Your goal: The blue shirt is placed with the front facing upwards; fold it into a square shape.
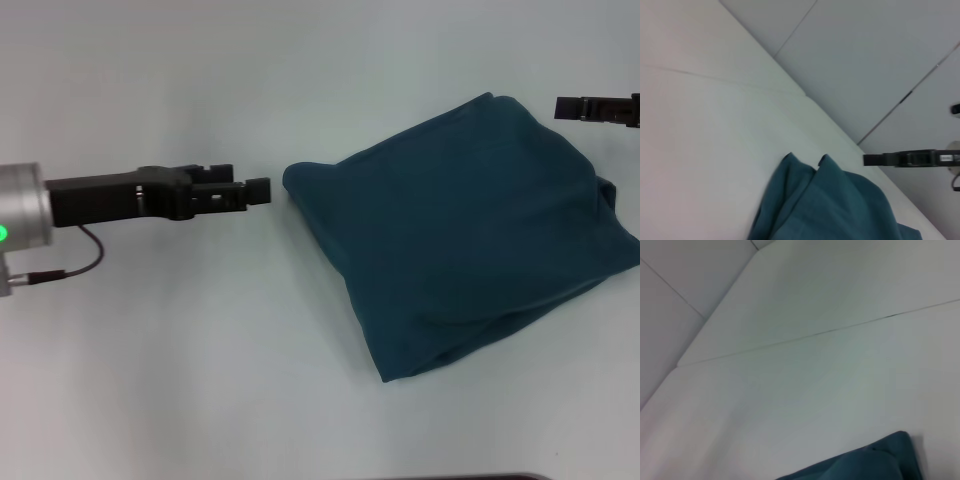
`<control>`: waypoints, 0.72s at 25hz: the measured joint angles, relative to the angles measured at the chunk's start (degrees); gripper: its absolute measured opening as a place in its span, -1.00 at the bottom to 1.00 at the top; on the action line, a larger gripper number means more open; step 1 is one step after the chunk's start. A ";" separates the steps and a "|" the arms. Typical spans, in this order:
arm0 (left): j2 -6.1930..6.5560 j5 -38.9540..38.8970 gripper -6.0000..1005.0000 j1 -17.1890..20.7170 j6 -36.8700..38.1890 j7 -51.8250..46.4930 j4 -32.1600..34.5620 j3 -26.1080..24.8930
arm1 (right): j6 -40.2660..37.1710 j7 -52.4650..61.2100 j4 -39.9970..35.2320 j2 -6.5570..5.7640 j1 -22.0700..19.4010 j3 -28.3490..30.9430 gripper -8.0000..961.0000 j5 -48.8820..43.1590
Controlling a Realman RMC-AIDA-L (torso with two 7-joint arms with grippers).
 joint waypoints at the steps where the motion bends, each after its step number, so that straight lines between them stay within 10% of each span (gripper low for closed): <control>1: -0.17 0.24 0.91 -0.50 -0.76 -0.40 0.71 0.05 | -0.33 0.07 -0.01 -0.13 0.05 0.01 -0.12 0.01; 8: -0.96 3.77 0.91 -4.17 -5.56 -3.88 4.05 0.12 | -0.89 0.25 -0.04 -0.32 0.05 0.09 0.71 0.12; 18: -3.34 8.63 0.91 -8.94 -11.74 -6.85 5.33 1.55 | -1.93 0.40 -0.04 -0.33 -0.09 0.09 0.70 0.13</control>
